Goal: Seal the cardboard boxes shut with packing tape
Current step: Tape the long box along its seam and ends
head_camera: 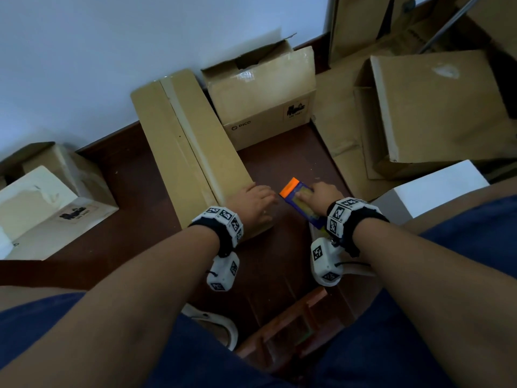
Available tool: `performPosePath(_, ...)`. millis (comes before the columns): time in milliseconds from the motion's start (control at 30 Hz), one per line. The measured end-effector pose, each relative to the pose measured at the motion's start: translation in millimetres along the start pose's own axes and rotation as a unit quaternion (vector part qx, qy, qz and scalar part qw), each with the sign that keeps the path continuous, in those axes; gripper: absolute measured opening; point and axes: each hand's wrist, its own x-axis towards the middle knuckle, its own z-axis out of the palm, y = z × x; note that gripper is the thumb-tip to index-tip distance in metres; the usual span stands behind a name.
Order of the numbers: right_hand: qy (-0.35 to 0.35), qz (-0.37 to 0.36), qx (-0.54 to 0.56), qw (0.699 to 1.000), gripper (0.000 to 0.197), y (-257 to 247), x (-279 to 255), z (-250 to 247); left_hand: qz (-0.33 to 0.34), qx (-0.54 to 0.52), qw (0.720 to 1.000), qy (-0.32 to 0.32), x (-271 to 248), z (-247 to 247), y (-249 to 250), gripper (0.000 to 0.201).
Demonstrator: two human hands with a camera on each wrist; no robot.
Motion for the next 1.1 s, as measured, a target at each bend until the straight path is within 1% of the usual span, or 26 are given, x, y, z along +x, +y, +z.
performPosePath(67,0.007,0.004,0.013,1.0,0.053,4.1,-1.1,-1.6,-0.01,0.034,0.997,-0.061,7.9,5.5,4.9,0.04)
performPosePath(200,0.013,0.006,0.017,1.0,0.053,6.8,-1.5,-4.1,-0.006,0.086,0.99,-0.114,19.4,2.8,3.6,0.039)
performPosePath(300,0.007,0.003,0.022,1.0,0.053,7.7,-0.4,-3.7,0.003,0.123,0.978,-0.168,21.6,1.4,-0.9,0.046)
performPosePath(433,0.005,0.002,0.025,1.0,0.053,9.6,0.8,-7.3,-0.012,0.124,0.978,-0.17,26.2,5.4,2.3,0.051)
performPosePath(500,0.012,-0.001,0.023,1.0,0.053,9.3,0.7,-11.2,-0.03,0.098,0.98,-0.173,29.0,3.5,4.2,0.059)
performPosePath(533,0.016,-0.004,0.024,1.0,0.053,9.3,0.5,-12.8,-0.049,0.072,0.983,-0.163,29.3,2.8,4.7,0.061)
performPosePath(600,0.021,-0.008,0.028,0.999,0.053,9.2,-0.4,-15.1,-0.108,0.031,0.984,-0.139,27.3,2.6,6.0,0.054)
performPosePath(633,0.021,-0.008,0.029,0.999,0.053,9.1,-1.6,-15.7,-0.137,0.025,0.98,-0.138,25.7,3.5,6.9,0.05)
performPosePath(700,0.016,-0.005,0.028,0.999,0.052,9.1,-3.4,-14.6,-0.17,0.029,0.973,-0.151,22.3,7.2,9.6,0.052)
performPosePath(767,0.003,0.0,0.033,0.999,0.051,9.1,-4.4,-11.8,-0.176,0.027,0.973,-0.146,19.9,9.9,12.5,0.054)
performPosePath(833,-0.008,0.006,0.042,0.999,0.049,9.5,-4.6,-8.0,-0.17,0.025,0.975,-0.14,20.9,9.2,16.8,0.052)
performPosePath(967,-0.012,0.0,0.052,0.999,0.047,10.2,-10.5,-5.2,-0.168,0.04,0.972,-0.156,26.5,7.4,26.6,0.049)
performPosePath(1033,-0.02,-0.011,0.078,0.997,0.053,7.6,-16.5,-7.1,-0.158,0.035,0.973,-0.163,26.6,9.5,23.9,0.056)
performPosePath(1100,-0.026,-0.033,0.097,0.994,0.057,4.6,-23.8,-9.1,-0.146,0.001,0.979,-0.144,25.2,12.5,17.7,0.064)
